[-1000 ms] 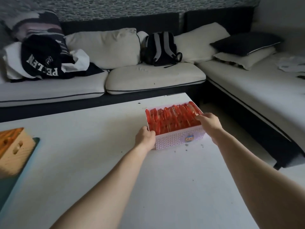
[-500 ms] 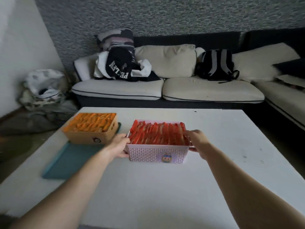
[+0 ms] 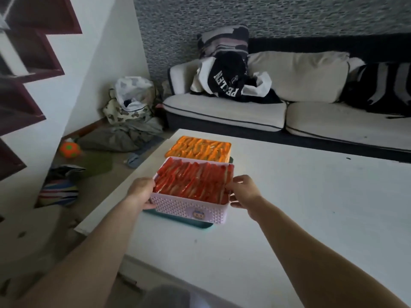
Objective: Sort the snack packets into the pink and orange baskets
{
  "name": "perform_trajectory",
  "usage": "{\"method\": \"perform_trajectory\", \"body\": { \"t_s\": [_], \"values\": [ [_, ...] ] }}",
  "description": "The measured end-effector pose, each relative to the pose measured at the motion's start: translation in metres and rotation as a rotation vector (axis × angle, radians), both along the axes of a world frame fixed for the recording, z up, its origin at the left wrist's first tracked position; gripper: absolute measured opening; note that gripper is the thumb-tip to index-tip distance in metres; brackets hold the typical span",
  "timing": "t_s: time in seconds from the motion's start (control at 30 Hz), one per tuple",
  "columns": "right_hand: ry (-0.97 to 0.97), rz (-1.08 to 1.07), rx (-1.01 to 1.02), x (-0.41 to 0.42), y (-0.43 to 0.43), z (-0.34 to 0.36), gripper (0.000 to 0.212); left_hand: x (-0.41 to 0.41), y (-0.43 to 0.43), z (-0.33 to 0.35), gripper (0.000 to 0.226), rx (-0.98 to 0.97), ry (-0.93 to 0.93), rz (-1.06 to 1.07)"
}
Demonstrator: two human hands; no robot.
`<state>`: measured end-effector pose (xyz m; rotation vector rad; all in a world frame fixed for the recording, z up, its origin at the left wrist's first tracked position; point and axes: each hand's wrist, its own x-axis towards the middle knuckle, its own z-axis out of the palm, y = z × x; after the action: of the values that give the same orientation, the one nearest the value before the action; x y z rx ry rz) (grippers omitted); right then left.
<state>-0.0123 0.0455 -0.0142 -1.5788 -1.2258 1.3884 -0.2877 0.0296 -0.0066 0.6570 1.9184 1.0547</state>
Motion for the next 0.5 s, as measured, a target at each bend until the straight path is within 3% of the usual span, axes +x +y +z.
{"method": "perform_trajectory", "body": {
  "t_s": [0.1, 0.37, 0.43, 0.5],
  "values": [
    [-0.032, 0.022, -0.017, -0.026, 0.014, -0.012, 0.038, -0.019, 0.014, -0.017, 0.017, -0.004, -0.010, 0.036],
    [-0.075, 0.049, -0.017, -0.046, 0.021, -0.034, 0.040, -0.031, 0.022, -0.037, 0.028, 0.018, 0.079, -0.075],
    [-0.179, 0.093, 0.017, -0.041, 0.021, -0.032, 0.038, -0.030, 0.022, -0.039, 0.035, -0.008, 0.242, -0.127],
    [-0.353, 0.161, 0.079, -0.033, 0.017, -0.023, 0.040, -0.023, 0.018, -0.036, 0.041, -0.036, 0.560, -0.164]
  ]
}}
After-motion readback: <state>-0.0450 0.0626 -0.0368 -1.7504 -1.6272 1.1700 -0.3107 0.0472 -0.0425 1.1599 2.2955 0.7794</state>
